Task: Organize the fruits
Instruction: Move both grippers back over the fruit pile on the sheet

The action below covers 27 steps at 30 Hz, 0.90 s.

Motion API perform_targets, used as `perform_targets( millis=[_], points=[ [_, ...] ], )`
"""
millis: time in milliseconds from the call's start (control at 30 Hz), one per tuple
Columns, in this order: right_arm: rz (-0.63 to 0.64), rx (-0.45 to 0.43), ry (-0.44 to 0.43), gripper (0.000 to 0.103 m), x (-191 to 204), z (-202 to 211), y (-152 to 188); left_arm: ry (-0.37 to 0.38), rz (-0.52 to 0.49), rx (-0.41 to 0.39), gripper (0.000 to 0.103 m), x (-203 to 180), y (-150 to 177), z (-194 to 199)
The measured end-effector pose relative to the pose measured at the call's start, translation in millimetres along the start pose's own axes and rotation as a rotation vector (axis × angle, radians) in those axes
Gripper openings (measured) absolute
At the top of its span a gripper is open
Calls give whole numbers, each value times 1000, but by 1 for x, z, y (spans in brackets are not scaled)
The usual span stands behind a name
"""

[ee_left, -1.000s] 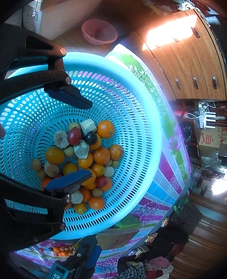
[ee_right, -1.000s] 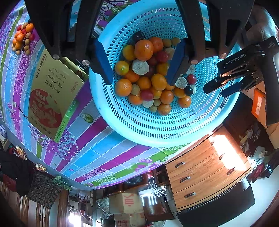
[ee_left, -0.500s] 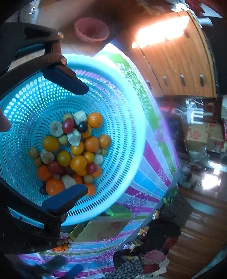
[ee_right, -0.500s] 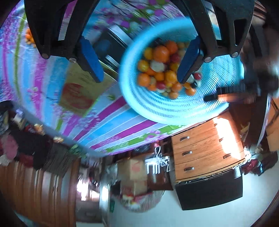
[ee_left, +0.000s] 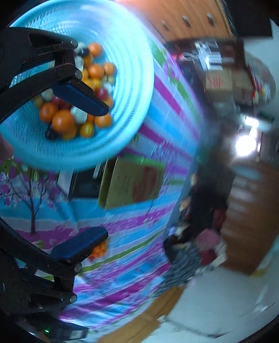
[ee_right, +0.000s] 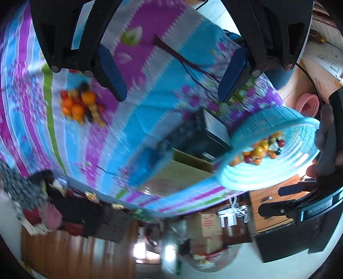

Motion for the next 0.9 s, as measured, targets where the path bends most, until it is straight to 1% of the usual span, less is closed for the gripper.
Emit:
perform_targets(
  millis=[100, 233, 367, 467, 567, 633, 667, 700, 733, 767, 800, 833, 900],
  points=[
    [-35, 15, 26, 89, -21, 5, 15, 20, -54, 37, 103, -23, 8, -11],
    [-86, 28, 62, 89, -47, 11, 32, 69, -80, 87, 103, -50, 19, -26],
    [-158, 32, 92, 89, -76, 20, 51, 109, -167, 149, 102, -92, 45, -44],
    [-211, 56, 108, 89, -98, 19, 70, 150, -197, 193, 98, -119, 62, -62],
    [-263, 81, 112, 88, -120, 17, 86, 183, -209, 272, 85, -142, 84, -92],
    [-294, 88, 116, 85, -135, 16, 95, 200, -212, 328, 68, -152, 99, -114],
    [-309, 94, 124, 83, -145, 15, 101, 208, -219, 358, 64, -158, 108, -126],
    [-322, 99, 130, 82, -153, 14, 105, 218, -224, 376, 54, -163, 114, -134],
    [-338, 102, 135, 81, -160, 14, 109, 233, -227, 399, 41, -169, 120, -148],
    [-359, 106, 144, 81, -172, 14, 116, 241, -230, 412, 36, -171, 124, -156],
    [-374, 111, 153, 80, -179, 13, 120, 240, -242, 425, 28, -173, 128, -165],
    [-389, 116, 160, 80, -187, 13, 125, 235, -260, 440, 24, -176, 132, -176],
    [-424, 126, 174, 80, -203, 12, 135, 248, -267, 461, 23, -180, 135, -195]
  ],
)
Point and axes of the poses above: each gripper's, at about its wrist camera, not at the fingertips, and z roughly against the way its jaws point, x to its left, y to its underside, the point moved 9 cm from there along -z, roughly the way its jaws point, and after that the axes turned 4 degrees about -x, right-handed, at the moved point
